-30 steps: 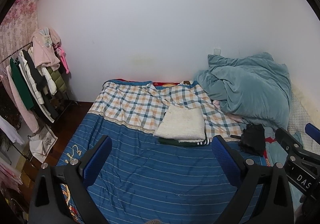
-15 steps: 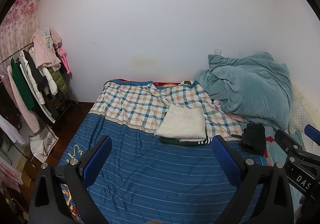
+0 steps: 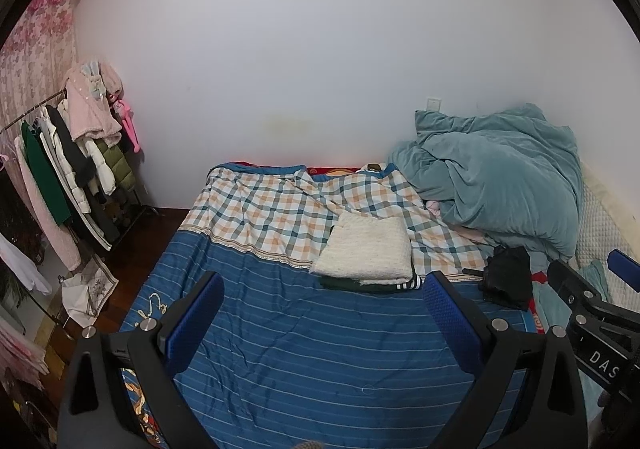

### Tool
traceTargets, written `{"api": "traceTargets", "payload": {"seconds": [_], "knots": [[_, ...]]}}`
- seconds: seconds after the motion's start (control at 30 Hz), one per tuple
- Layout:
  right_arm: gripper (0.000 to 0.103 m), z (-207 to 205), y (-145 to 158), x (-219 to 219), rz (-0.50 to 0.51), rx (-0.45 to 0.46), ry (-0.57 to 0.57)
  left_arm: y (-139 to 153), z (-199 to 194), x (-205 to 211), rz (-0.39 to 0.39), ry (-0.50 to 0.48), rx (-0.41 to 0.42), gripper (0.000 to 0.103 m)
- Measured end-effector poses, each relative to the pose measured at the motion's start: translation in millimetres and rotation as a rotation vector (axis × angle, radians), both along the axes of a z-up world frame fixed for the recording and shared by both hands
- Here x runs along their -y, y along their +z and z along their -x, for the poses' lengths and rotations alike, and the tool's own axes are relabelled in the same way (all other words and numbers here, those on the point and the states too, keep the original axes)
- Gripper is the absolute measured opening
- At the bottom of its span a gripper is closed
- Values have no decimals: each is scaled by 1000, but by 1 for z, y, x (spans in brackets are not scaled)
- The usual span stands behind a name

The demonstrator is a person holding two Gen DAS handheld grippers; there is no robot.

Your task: Fold large clothes

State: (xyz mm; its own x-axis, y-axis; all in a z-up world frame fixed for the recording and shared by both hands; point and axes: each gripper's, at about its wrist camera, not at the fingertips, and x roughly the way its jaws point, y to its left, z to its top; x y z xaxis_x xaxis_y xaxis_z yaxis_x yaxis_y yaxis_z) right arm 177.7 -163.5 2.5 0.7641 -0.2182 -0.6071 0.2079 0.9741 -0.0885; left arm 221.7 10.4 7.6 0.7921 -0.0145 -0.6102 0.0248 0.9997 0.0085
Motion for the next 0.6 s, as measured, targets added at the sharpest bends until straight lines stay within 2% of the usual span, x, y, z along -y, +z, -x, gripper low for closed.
{"api": "traceTargets", "payload": {"seconds": [0.6], "knots": [[93,4,-1,-2,0,3,-2,9,0,-4,1,-3,10,102]]}}
